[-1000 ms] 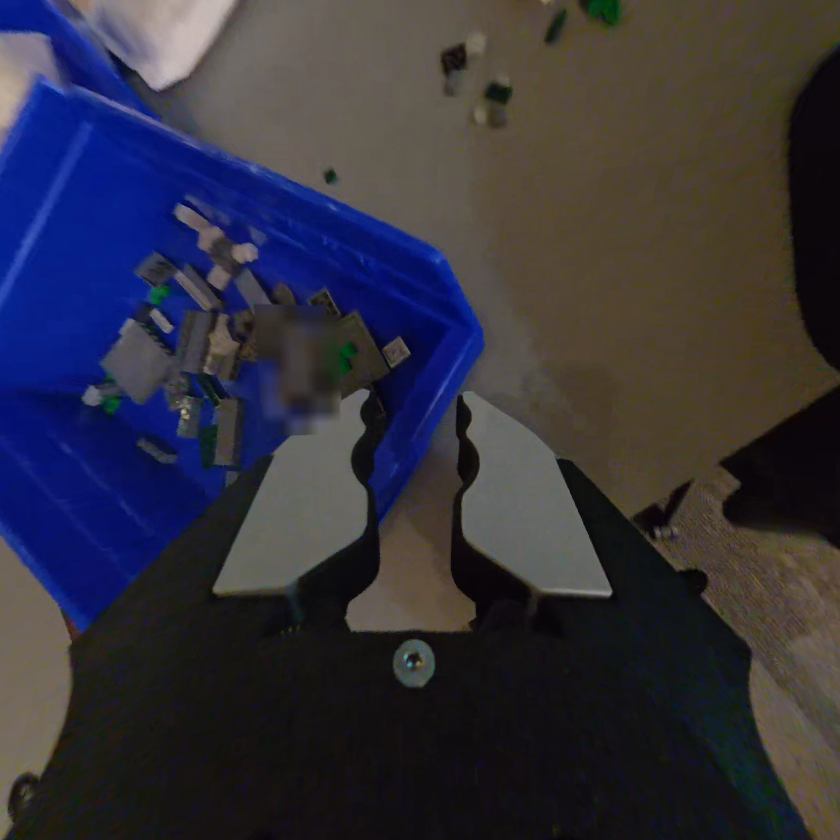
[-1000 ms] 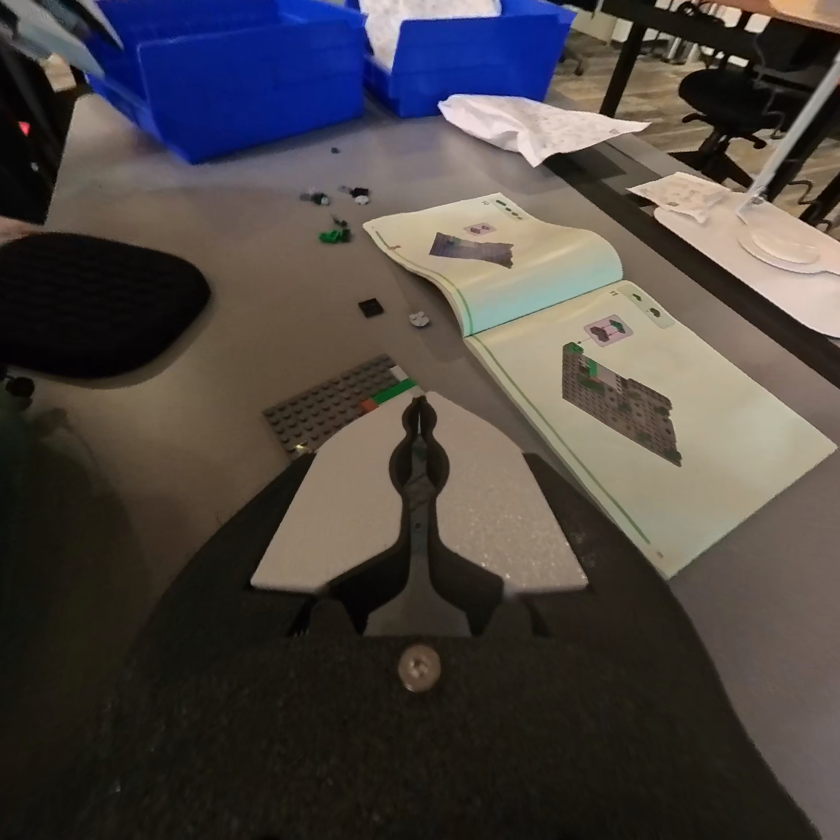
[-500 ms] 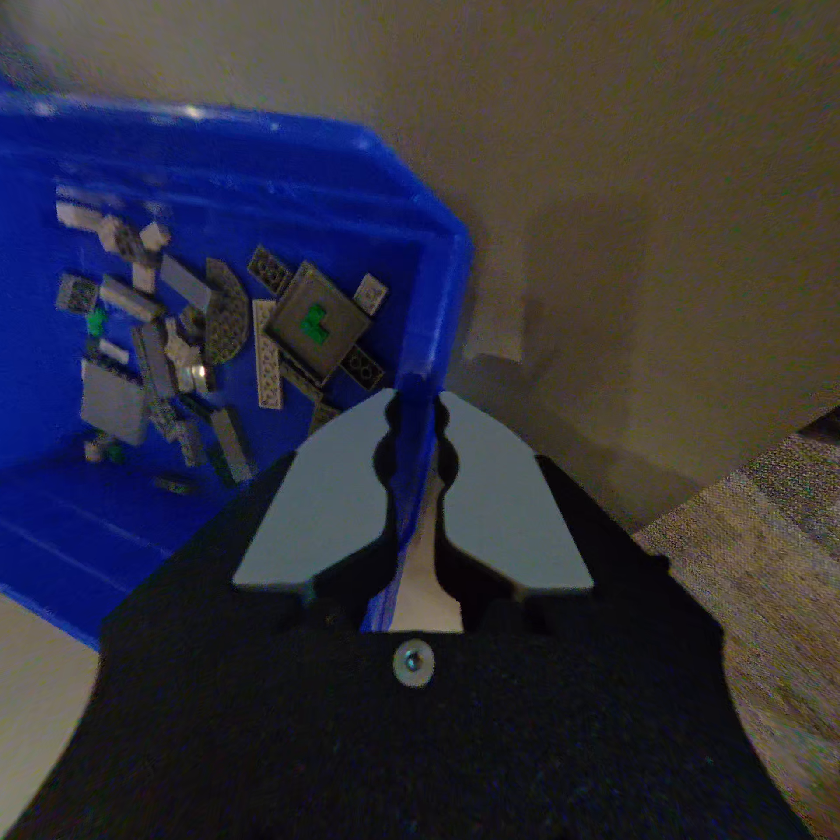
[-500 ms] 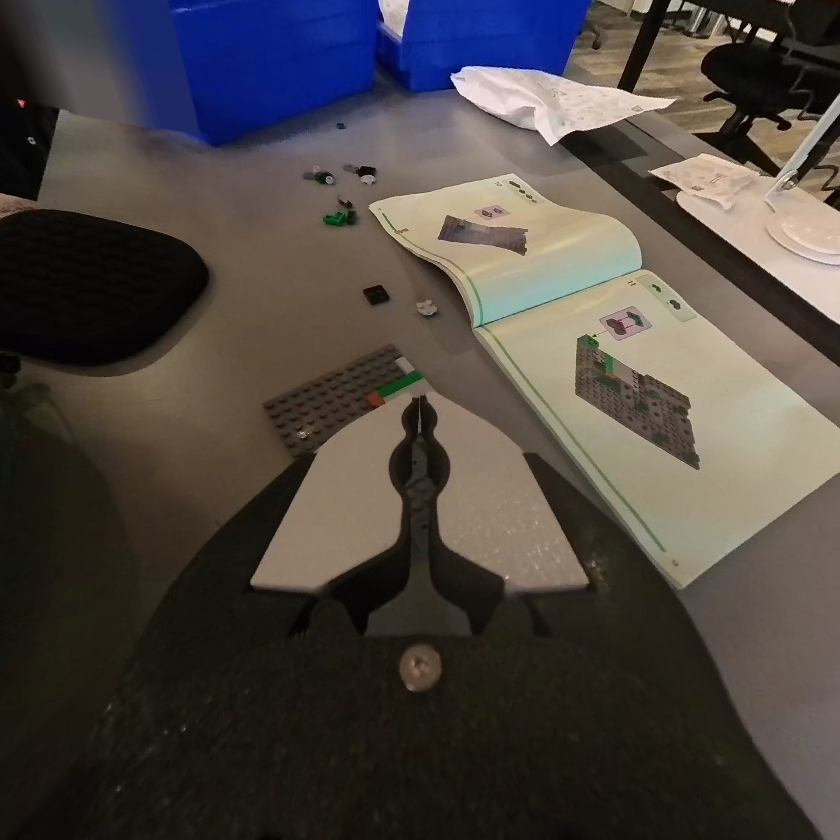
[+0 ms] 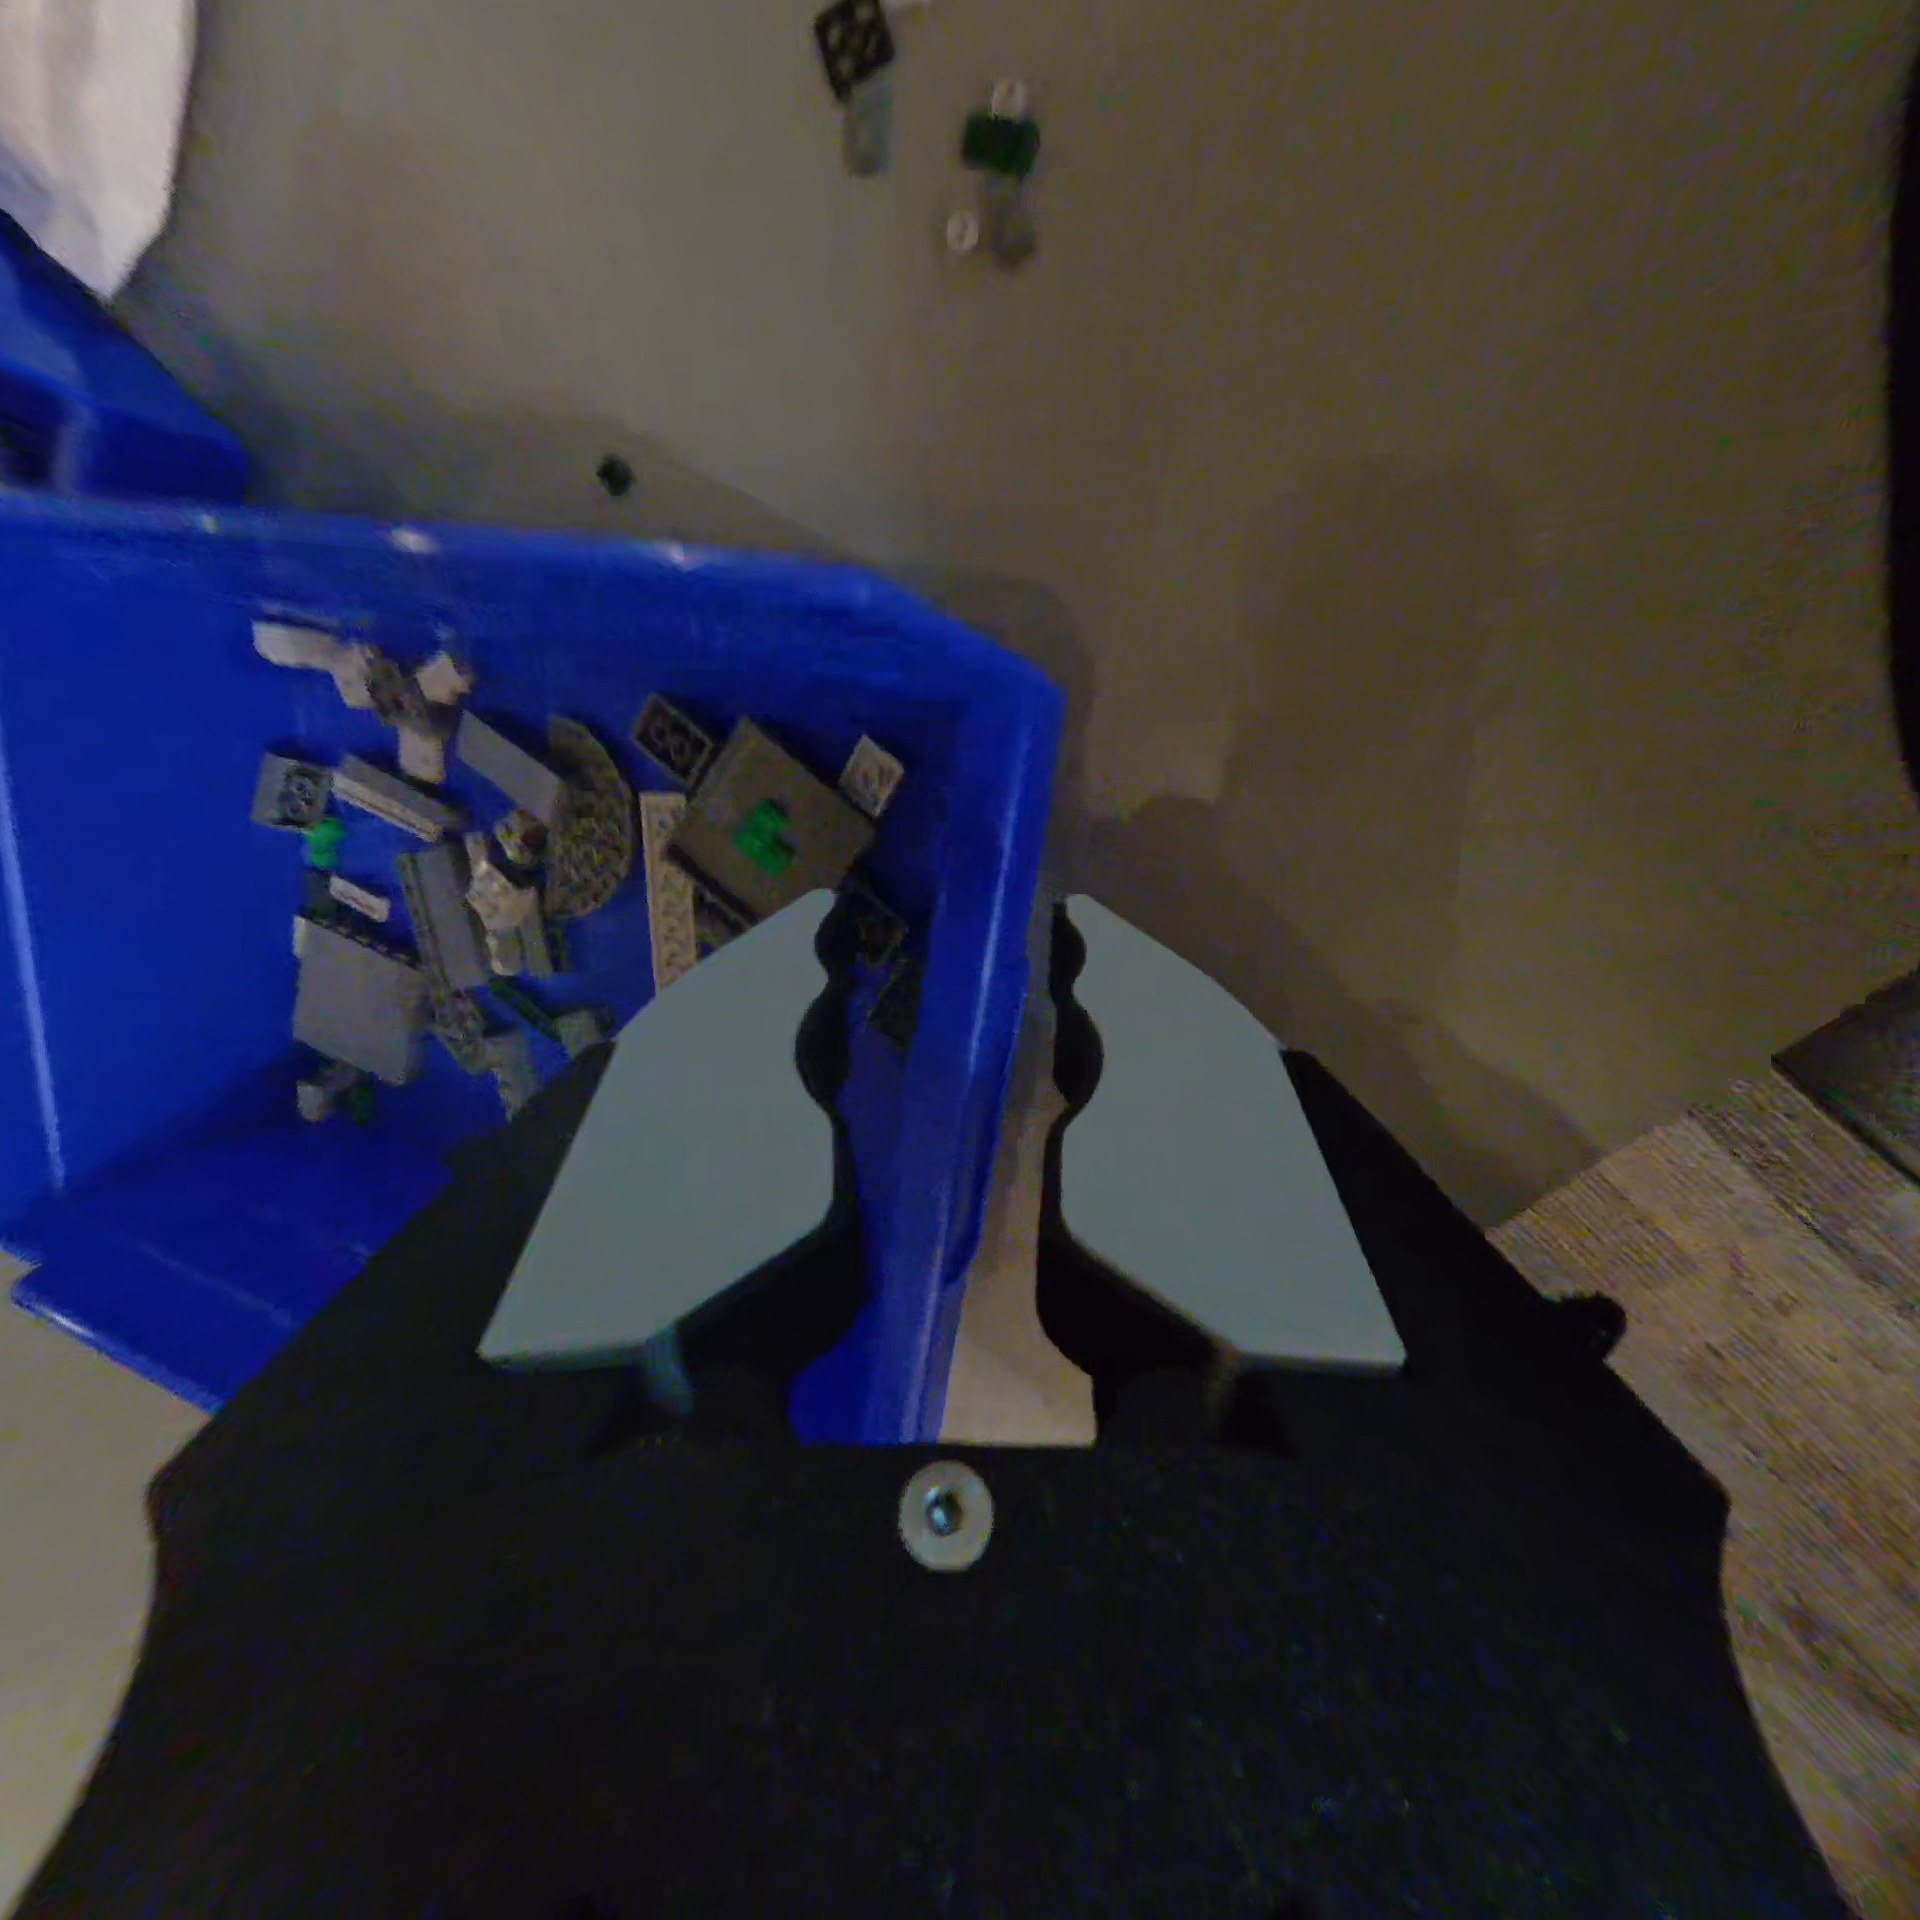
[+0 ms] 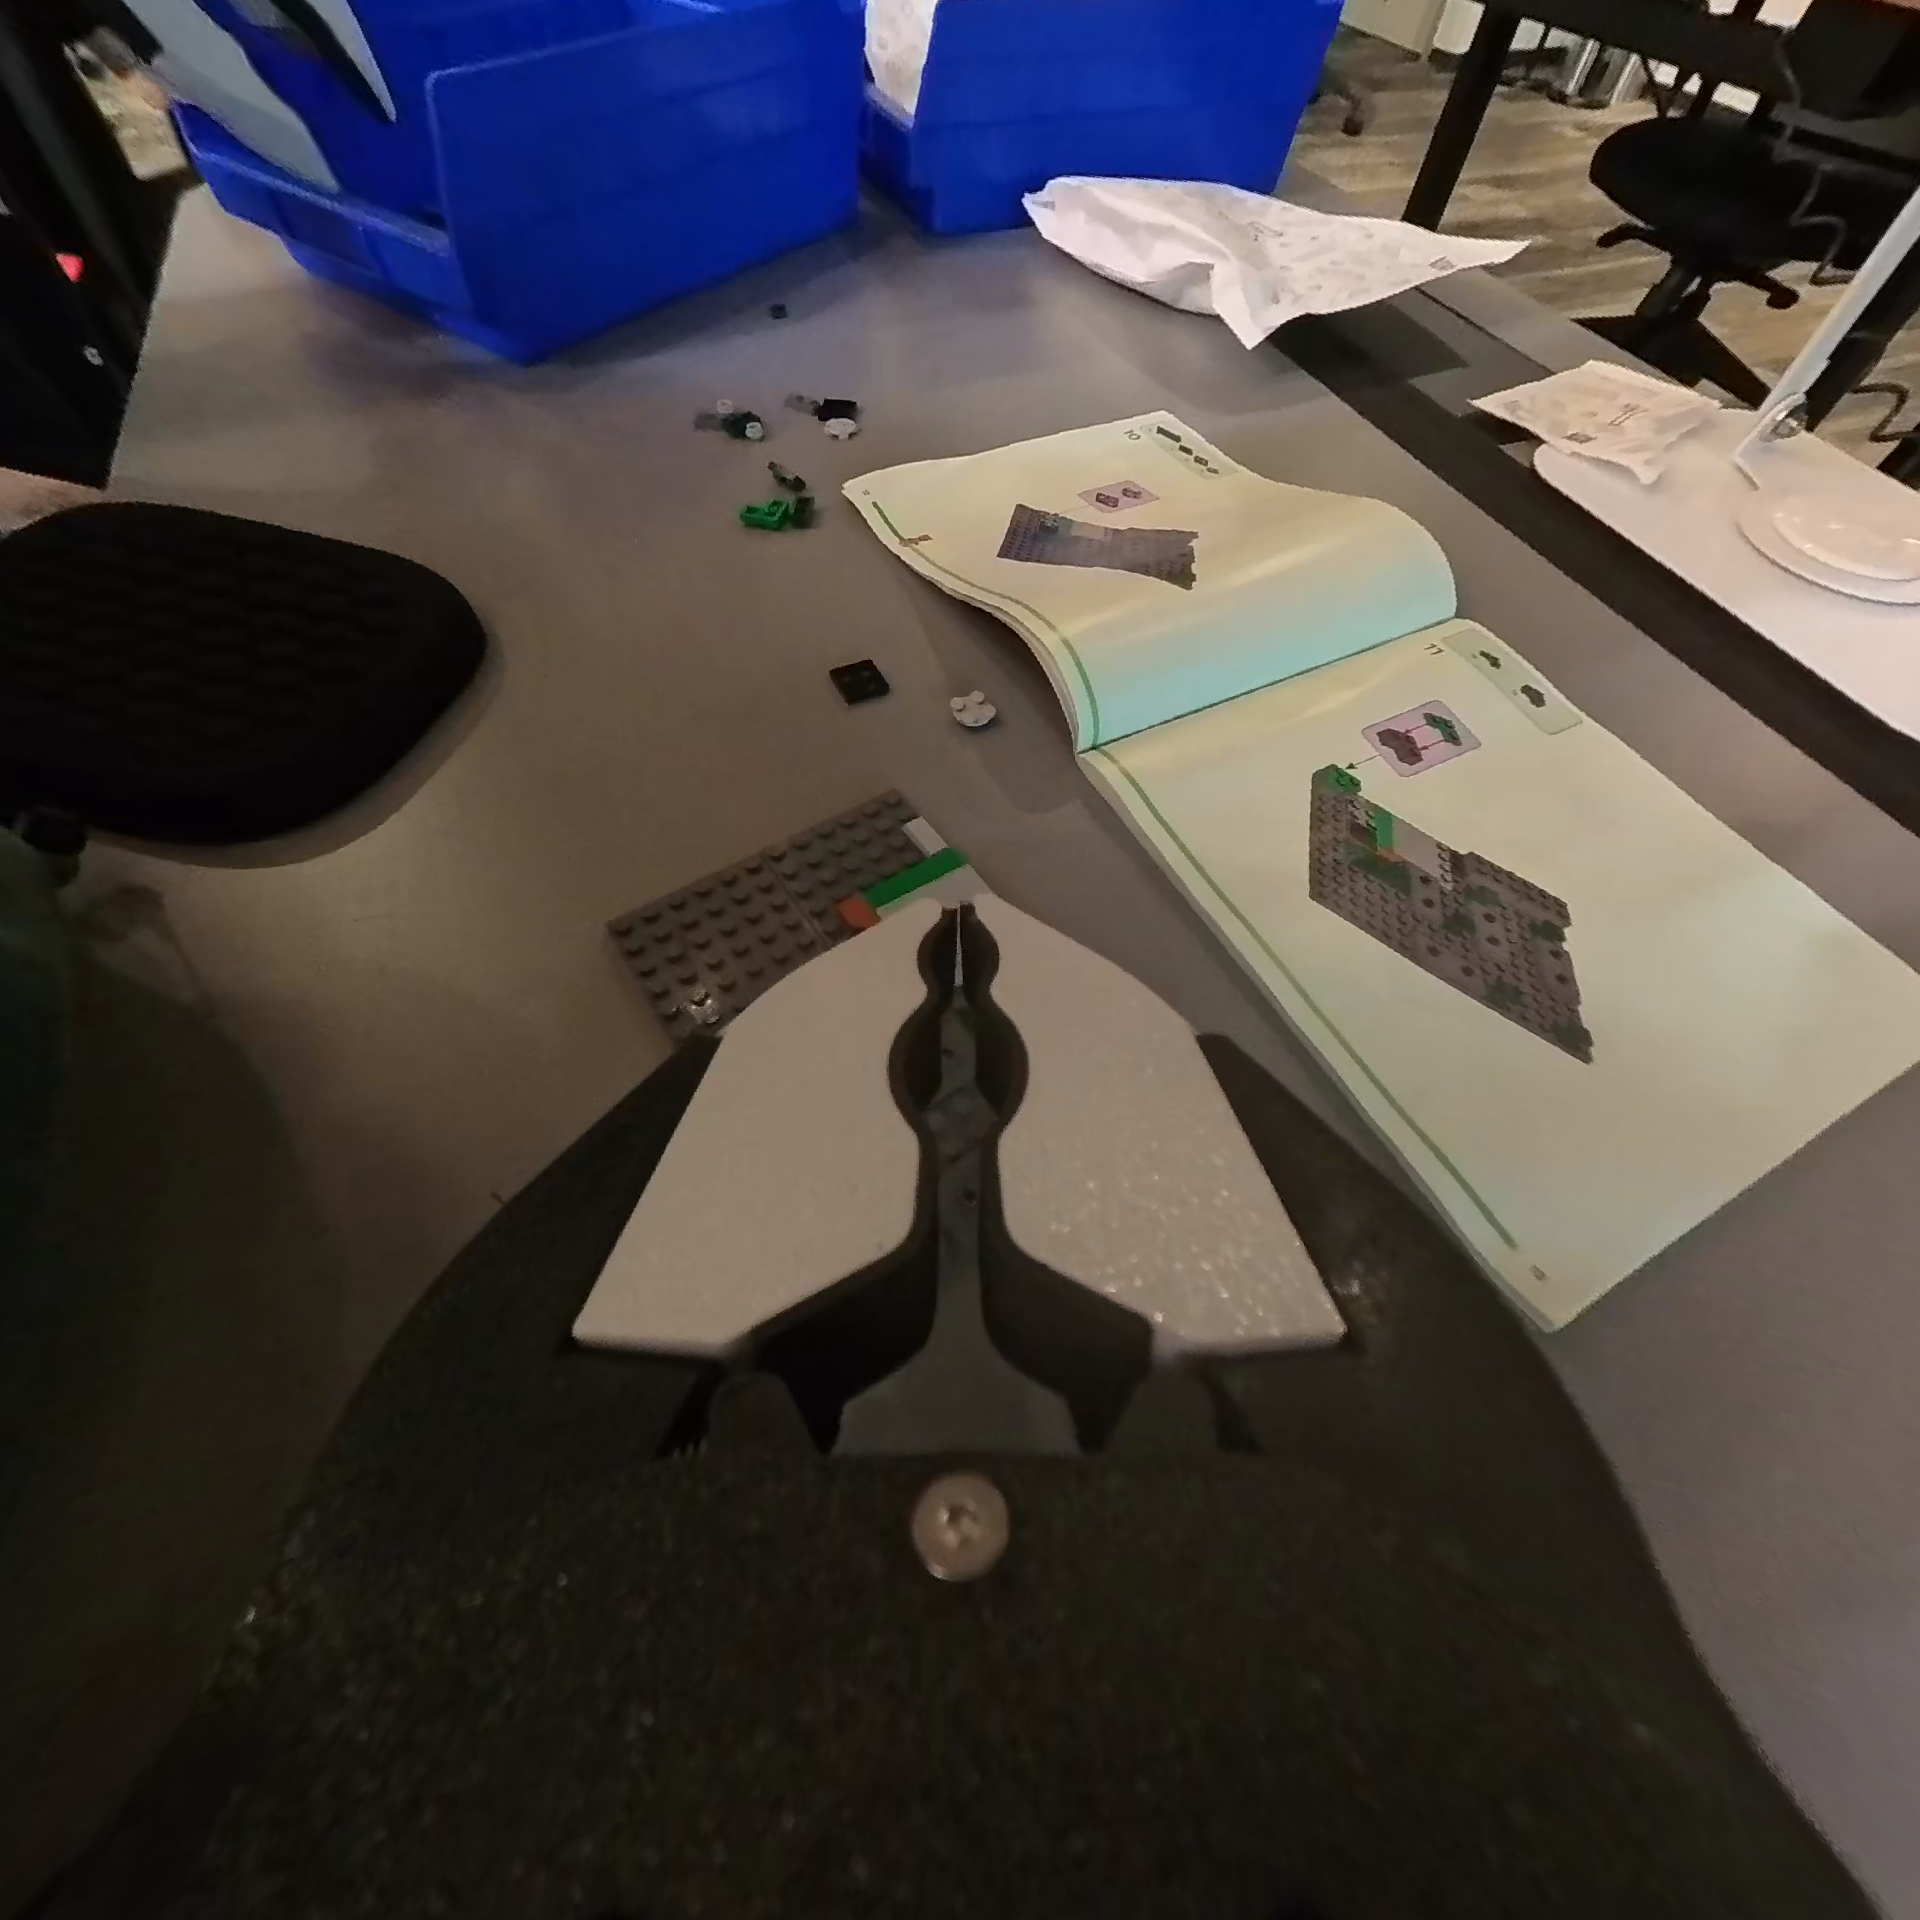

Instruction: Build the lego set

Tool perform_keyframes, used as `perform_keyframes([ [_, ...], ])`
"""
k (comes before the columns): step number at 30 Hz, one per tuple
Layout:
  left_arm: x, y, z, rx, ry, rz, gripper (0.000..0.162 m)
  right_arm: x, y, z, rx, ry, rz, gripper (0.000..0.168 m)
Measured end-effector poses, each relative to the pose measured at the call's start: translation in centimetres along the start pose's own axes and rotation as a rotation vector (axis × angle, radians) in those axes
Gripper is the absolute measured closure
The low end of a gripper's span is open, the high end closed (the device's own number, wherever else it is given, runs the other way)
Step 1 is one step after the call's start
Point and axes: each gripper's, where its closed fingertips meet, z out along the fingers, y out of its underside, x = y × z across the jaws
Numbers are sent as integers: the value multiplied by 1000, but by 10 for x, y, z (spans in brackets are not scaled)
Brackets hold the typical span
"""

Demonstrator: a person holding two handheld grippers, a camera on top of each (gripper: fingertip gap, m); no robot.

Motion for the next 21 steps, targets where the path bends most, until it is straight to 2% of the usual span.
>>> perform_keyframes([
  [2,-1,15,4,-29,66,-29,122,-1,1,2,-3,-4,2,168],
  [4,3,29,12,-70,138,-57,124,-2,1,5,-10,-8,-2,168],
  [7,2,41,26,-124,128,-44,142,-3,1,7,-18,-11,-7,168],
  [8,3,39,26,-120,123,-35,142,-3,1,7,-20,-11,-6,168],
  [21,62,-44,36,-39,47,-45,142,-6,-6,23,-40,-37,-13,168],
])
